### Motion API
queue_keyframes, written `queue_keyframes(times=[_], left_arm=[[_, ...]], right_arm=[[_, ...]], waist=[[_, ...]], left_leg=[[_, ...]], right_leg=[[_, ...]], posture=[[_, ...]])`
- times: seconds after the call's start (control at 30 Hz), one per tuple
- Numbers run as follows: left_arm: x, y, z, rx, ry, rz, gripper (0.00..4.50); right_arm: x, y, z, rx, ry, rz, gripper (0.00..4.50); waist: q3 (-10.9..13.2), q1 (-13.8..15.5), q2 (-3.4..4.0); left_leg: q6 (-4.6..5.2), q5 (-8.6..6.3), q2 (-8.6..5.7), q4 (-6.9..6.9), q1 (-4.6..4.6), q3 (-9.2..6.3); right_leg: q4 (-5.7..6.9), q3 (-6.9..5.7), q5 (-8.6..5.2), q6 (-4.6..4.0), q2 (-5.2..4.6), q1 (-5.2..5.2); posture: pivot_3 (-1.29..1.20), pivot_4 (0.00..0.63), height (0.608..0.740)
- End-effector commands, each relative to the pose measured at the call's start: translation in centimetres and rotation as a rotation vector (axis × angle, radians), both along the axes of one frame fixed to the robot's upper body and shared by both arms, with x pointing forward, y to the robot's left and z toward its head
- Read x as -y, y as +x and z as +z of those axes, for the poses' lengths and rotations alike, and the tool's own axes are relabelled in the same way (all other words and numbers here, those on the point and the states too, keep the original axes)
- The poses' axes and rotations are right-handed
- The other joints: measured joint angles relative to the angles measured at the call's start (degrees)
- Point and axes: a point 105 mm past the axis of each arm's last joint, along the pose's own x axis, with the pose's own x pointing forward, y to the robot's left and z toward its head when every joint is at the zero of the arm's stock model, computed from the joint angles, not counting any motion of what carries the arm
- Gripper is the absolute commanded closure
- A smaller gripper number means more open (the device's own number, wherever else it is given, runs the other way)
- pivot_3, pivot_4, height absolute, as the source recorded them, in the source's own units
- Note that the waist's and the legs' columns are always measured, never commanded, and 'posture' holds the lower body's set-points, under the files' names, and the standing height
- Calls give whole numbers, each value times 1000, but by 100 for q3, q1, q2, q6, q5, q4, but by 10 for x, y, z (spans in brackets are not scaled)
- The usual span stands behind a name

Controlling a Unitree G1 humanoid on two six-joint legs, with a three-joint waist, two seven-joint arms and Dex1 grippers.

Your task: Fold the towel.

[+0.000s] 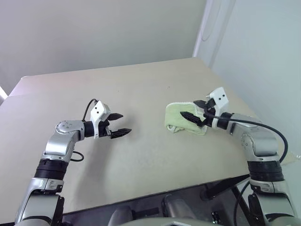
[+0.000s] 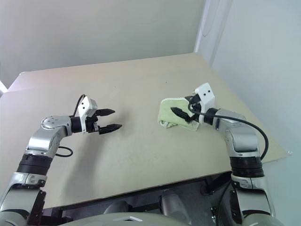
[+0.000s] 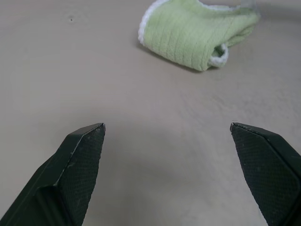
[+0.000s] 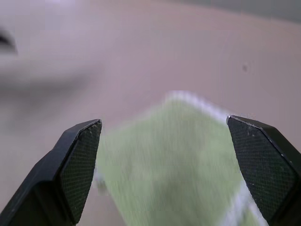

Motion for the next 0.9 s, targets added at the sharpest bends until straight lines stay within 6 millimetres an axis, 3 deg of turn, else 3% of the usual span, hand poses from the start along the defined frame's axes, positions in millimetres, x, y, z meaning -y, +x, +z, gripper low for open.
queue_keyframes(times=[0.03,0.17,0.37,0.5,0.6,0.67,0.8,0.9], left_arm=[[-8,0,1,28,13,2,0],[-11,2,-3,30,10,8,0],[-16,2,-7,36,6,21,0],[-21,1,-9,38,5,33,0],[-24,0,-11,37,7,36,0],[-24,0,-12,36,6,37,0],[-27,-4,-12,24,-16,39,0],[-30,-7,-13,13,-26,38,0]], right_arm=[[-6,18,5,16,56,-73,44],[-18,32,-23,-13,22,-107,44],[-21,40,-98,-120,-150,-175,44],[-30,35,-114,-134,-201,-138,44],[-28,35,-108,-113,-195,-131,44],[-20,39,-91,-71,-169,-143,44],[-12,31,-16,57,59,-65,44],[-11,8,19,108,145,26,44]], waist=[[-1,3,1],[-1,16,1],[-1,-1,1],[-11,-39,-10],[-11,-44,-9],[-10,-43,-8],[1,-5,7],[6,4,15]], left_leg=[[0,0,0,0,0,1],[0,0,0,-1,-5,-1],[0,0,-1,-5,-8,3],[0,0,0,-5,5,1],[0,0,0,-3,29,0],[0,0,0,-8,84,0],[0,0,0,-11,87,-1],[1,-1,-1,-18,79,-2]], right_leg=[[0,0,0,0,0,0],[-6,-2,6,8,-2,-1],[-10,-1,12,17,-7,-2],[-5,-1,12,16,-4,9],[-5,-1,2,-1,-3,44],[-7,-1,-1,-3,-3,81],[-13,-1,-3,-2,-4,88],[-15,-1,-8,10,-6,81]], posture=[[0,0,740],[0,0,740],[0,0,740],[0,0,740],[0,0,740],[0,0,740],[0,0,740],[0,0,740]])
